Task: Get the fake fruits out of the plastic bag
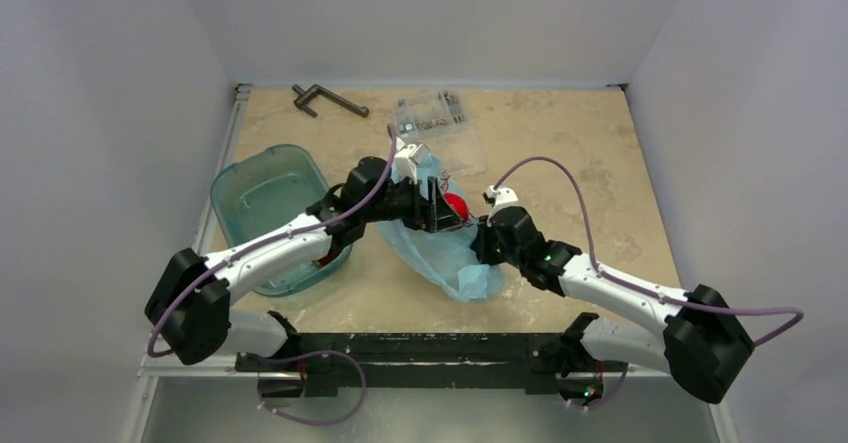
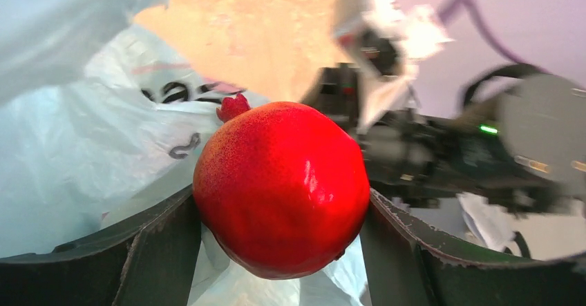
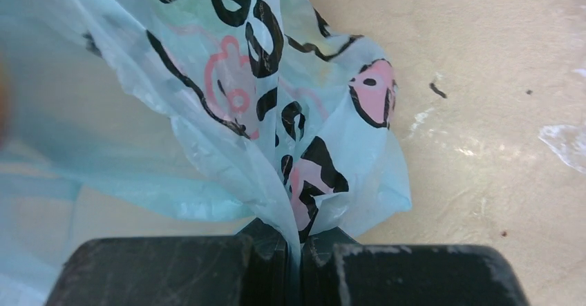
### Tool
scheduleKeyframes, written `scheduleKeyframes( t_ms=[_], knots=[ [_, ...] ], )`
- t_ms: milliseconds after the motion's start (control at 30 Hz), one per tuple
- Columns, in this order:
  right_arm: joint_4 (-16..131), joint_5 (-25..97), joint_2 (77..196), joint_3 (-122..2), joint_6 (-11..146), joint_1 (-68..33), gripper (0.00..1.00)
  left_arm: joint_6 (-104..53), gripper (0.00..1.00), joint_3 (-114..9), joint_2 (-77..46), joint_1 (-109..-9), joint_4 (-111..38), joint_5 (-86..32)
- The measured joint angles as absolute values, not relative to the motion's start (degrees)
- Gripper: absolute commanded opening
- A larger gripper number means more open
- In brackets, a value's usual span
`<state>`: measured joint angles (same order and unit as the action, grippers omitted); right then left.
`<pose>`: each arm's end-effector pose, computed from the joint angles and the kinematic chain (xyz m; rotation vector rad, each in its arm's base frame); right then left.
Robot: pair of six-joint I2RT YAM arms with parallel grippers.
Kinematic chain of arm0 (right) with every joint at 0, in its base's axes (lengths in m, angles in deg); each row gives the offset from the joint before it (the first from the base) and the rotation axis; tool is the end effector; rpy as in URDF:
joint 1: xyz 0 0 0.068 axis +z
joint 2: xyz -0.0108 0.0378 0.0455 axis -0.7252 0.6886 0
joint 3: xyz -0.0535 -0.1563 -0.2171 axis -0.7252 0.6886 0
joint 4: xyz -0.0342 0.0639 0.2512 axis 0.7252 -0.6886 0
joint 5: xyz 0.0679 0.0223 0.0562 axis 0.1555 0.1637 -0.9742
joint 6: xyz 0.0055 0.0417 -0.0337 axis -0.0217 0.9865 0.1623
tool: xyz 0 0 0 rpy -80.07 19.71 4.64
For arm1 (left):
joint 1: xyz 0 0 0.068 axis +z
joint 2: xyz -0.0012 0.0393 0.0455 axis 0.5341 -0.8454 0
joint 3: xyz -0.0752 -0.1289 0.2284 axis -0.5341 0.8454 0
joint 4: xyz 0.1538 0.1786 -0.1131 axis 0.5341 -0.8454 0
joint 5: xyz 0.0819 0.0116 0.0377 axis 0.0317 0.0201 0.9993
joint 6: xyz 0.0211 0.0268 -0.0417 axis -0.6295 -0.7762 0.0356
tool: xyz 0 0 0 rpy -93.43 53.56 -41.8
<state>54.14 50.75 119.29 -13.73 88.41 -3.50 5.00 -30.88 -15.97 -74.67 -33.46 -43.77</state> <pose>0.1680 0.1508 0.1935 -0.2430 2.2769 0.5295 0.2127 -0.2146 0.2807 0.3352 2.1404 -1.3478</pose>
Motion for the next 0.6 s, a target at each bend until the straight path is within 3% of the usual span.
scheduleKeyframes(
  t_ms=[200,433,500,600],
  knots=[
    [50.23,55.76,117.68,-13.73,92.08,-3.5,0.0,1.31,0.68,-29.15,-25.22,-74.67,-32.28,-38.72],
    [49.31,56.98,121.26,-13.73,94.31,-3.5,0.0,0.2,0.89,-23.58,-31.73,-75.05,-31.45,-35.04],
    [49.27,56.94,122.68,-13.73,94.27,-3.55,0.0,-0.29,1.0,-23.53,-31.32,-75.09,-31.73,-34.3],
    [49.46,56.35,123.34,-13.73,94.01,-3.55,0.0,-1.4,1.0,-23.9,-29.13,-75.16,-34.33,-33.19]
  ],
)
